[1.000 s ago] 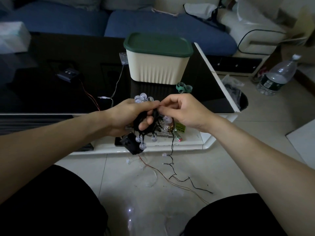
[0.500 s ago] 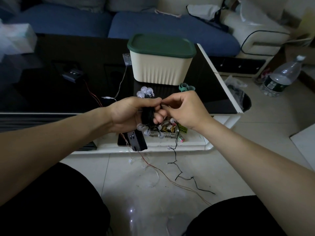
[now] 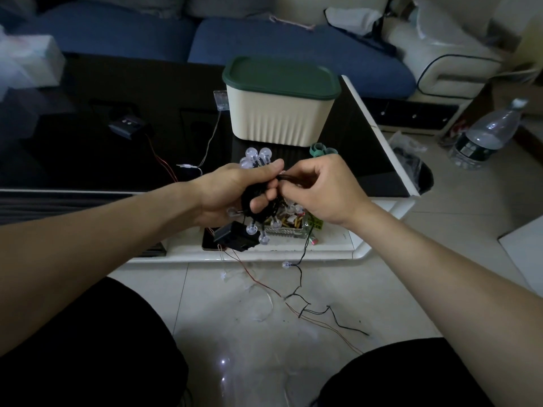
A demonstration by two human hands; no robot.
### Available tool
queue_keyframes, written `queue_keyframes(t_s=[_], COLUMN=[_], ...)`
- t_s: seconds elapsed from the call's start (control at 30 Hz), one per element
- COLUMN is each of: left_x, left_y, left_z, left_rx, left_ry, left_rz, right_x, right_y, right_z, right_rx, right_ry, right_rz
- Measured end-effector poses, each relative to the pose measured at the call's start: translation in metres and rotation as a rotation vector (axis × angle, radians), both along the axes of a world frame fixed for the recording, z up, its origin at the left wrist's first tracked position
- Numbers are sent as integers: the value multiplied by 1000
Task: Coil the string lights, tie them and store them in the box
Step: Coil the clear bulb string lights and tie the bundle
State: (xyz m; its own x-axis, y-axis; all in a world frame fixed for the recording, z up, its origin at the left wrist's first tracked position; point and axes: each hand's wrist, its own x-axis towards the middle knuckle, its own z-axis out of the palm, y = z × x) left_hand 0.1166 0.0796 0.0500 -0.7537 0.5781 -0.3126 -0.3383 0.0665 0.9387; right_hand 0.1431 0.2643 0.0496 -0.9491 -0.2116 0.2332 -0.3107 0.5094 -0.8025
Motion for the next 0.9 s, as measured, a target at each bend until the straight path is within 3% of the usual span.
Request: queue_keyframes(t_s=[0.1, 0.23, 0.43, 0.53, 0.7, 0.9], left_x=[-3, 0, 1, -6, -9, -4], left_y=[-6, -6, 3, 1, 2, 4], left_z=[2, 7, 19, 22, 20, 15], left_rx=[33, 237, 417, 469, 506, 370], left_ry=[-28, -167, -293, -287, -188, -142], left_rz=[-82, -158, 130, 301, 353, 382], right_x=[-2, -5, -14, -11, -7, -1], right_y=[-1, 3, 7, 8, -10, -12], right_z=[2, -1, -9, -4, -6, 2], right_rx=[69, 6, -185, -228, 88, 355], right_ry=[53, 26, 54, 93, 51, 17], right_rz=[3, -52, -254, -199, -2, 119])
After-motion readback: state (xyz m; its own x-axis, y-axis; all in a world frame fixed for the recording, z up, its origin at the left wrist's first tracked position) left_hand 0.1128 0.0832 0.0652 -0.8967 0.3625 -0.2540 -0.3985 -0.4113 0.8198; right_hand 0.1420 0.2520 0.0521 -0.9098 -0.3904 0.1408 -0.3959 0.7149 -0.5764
